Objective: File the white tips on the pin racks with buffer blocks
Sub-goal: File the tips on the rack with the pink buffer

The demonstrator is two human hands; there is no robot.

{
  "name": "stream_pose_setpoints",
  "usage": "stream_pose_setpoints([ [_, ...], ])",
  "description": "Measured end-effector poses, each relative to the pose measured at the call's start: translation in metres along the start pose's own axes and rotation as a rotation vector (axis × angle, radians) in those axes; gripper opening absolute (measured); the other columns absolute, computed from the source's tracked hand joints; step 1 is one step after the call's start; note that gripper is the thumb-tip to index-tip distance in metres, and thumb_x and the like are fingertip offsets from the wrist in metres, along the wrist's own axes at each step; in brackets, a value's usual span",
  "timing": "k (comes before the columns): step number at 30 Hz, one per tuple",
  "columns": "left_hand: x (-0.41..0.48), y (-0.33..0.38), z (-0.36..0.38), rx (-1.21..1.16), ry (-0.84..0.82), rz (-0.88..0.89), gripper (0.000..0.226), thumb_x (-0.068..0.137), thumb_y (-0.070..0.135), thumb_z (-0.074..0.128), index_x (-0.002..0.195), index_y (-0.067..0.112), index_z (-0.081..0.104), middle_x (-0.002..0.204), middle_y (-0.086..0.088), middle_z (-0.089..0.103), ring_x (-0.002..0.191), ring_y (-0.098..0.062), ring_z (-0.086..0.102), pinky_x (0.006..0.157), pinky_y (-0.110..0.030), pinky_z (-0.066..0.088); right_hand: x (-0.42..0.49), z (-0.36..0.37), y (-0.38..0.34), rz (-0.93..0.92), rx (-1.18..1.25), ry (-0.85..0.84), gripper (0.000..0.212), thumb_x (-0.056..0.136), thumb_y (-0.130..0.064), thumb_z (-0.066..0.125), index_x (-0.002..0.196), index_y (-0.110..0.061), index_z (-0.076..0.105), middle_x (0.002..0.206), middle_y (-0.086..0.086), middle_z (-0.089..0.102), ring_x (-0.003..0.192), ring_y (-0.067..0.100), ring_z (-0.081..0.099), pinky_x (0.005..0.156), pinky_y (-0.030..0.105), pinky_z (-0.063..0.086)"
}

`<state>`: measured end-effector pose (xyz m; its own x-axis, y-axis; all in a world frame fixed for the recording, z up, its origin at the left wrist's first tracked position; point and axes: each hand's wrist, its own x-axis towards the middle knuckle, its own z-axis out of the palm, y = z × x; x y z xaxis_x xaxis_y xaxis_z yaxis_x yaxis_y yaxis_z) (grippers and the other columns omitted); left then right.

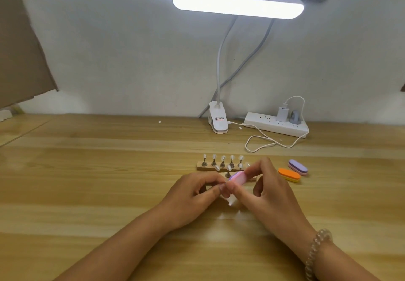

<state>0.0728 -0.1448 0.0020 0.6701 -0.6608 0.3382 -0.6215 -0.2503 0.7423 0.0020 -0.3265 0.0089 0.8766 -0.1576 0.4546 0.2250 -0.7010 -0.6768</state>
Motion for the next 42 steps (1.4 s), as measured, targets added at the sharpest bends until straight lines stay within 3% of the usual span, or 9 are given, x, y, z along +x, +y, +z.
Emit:
stream_pose_setpoints([
  [4, -0.001, 0.000, 0.001, 0.015, 0.001, 0.000, 0.019, 0.097, 0.013, 0.058, 0.101, 0.024, 0.073, 0.075, 0.027, 0.062, 0.063, 0.007, 0.052, 0.055, -0.013, 0.038, -0.006, 0.003, -0.003, -0.079, -0.048, -0.072, 0.053, 0.066, -0.076, 0.062, 0.089, -0.032, 0.043, 0.072, -0.015, 0.052, 0.062, 0.013, 0.051, 0.053, 0.022, 0.038],
  [9, 0.000, 0.003, 0.000, 0.009, 0.018, 0.020, 0.017, 0.098, 0.023, 0.059, 0.092, 0.031, 0.072, 0.075, 0.026, 0.065, 0.059, 0.011, 0.055, 0.054, -0.012, 0.036, 0.000, -0.001, 0.003, 0.034, -0.026, -0.020, 0.054, 0.064, -0.075, 0.062, 0.088, -0.029, 0.045, 0.069, -0.010, 0.048, 0.057, 0.009, 0.044, 0.054, 0.021, 0.034],
  [14, -0.001, 0.003, 0.000, -0.011, 0.011, 0.008, 0.022, 0.095, 0.018, 0.059, 0.097, 0.035, 0.072, 0.076, 0.024, 0.064, 0.058, 0.005, 0.054, 0.053, -0.014, 0.040, -0.006, 0.005, -0.002, -0.091, -0.104, -0.062, 0.051, 0.070, -0.071, 0.061, 0.091, -0.028, 0.043, 0.072, -0.012, 0.043, 0.061, 0.012, 0.045, 0.052, 0.024, 0.035],
  [18, -0.001, 0.003, 0.000, -0.024, 0.041, -0.006, 0.027, 0.098, 0.016, 0.060, 0.089, 0.041, 0.068, 0.071, 0.023, 0.061, 0.049, -0.001, 0.053, 0.052, -0.021, 0.042, -0.001, 0.003, 0.002, 0.010, -0.048, -0.055, 0.055, 0.066, -0.075, 0.061, 0.090, -0.028, 0.045, 0.074, -0.011, 0.048, 0.061, 0.009, 0.046, 0.056, 0.021, 0.034],
  [28, -0.002, -0.001, 0.001, -0.008, 0.044, -0.007, 0.016, 0.096, 0.023, 0.060, 0.098, 0.032, 0.074, 0.074, 0.022, 0.065, 0.048, -0.003, 0.056, 0.053, -0.021, 0.043, -0.004, 0.004, -0.001, -0.023, -0.043, -0.053, 0.055, 0.062, -0.082, 0.052, 0.090, -0.034, 0.045, 0.075, -0.018, 0.051, 0.062, 0.009, 0.047, 0.055, 0.020, 0.035],
  [33, -0.002, -0.002, 0.002, -0.079, 0.070, -0.012, 0.014, 0.098, 0.024, 0.062, 0.094, 0.029, 0.074, 0.087, 0.016, 0.071, 0.049, -0.005, 0.057, 0.050, -0.025, 0.048, 0.004, -0.002, 0.003, 0.139, 0.153, -0.007, 0.054, 0.063, -0.068, 0.063, 0.097, -0.027, 0.051, 0.096, -0.010, 0.063, 0.061, 0.009, 0.049, 0.060, 0.023, 0.041],
  [36, -0.002, -0.003, 0.003, -0.107, 0.085, -0.032, 0.022, 0.097, 0.016, 0.061, 0.092, 0.034, 0.071, 0.086, 0.017, 0.069, 0.049, -0.003, 0.056, 0.050, -0.021, 0.046, -0.002, 0.000, -0.002, 0.071, 0.230, -0.014, 0.051, 0.067, -0.065, 0.066, 0.096, -0.026, 0.052, 0.094, -0.011, 0.062, 0.056, 0.010, 0.049, 0.054, 0.021, 0.043],
  [39, -0.001, -0.004, 0.003, -0.098, 0.077, -0.044, 0.024, 0.096, 0.009, 0.061, 0.094, 0.031, 0.071, 0.081, 0.020, 0.065, 0.048, -0.004, 0.056, 0.051, -0.018, 0.044, -0.007, 0.004, -0.006, -0.083, 0.049, -0.073, 0.040, 0.074, -0.057, 0.068, 0.096, -0.030, 0.050, 0.096, -0.013, 0.058, 0.059, 0.015, 0.052, 0.054, 0.024, 0.044],
  [42, 0.000, -0.005, 0.004, -0.083, 0.092, -0.035, 0.018, 0.096, 0.013, 0.063, 0.091, 0.028, 0.070, 0.079, 0.018, 0.063, 0.046, -0.003, 0.054, 0.050, -0.017, 0.043, -0.002, 0.002, -0.004, -0.048, 0.032, -0.041, 0.042, 0.073, -0.060, 0.066, 0.096, -0.028, 0.051, 0.098, -0.013, 0.058, 0.058, 0.012, 0.050, 0.056, 0.025, 0.045],
])
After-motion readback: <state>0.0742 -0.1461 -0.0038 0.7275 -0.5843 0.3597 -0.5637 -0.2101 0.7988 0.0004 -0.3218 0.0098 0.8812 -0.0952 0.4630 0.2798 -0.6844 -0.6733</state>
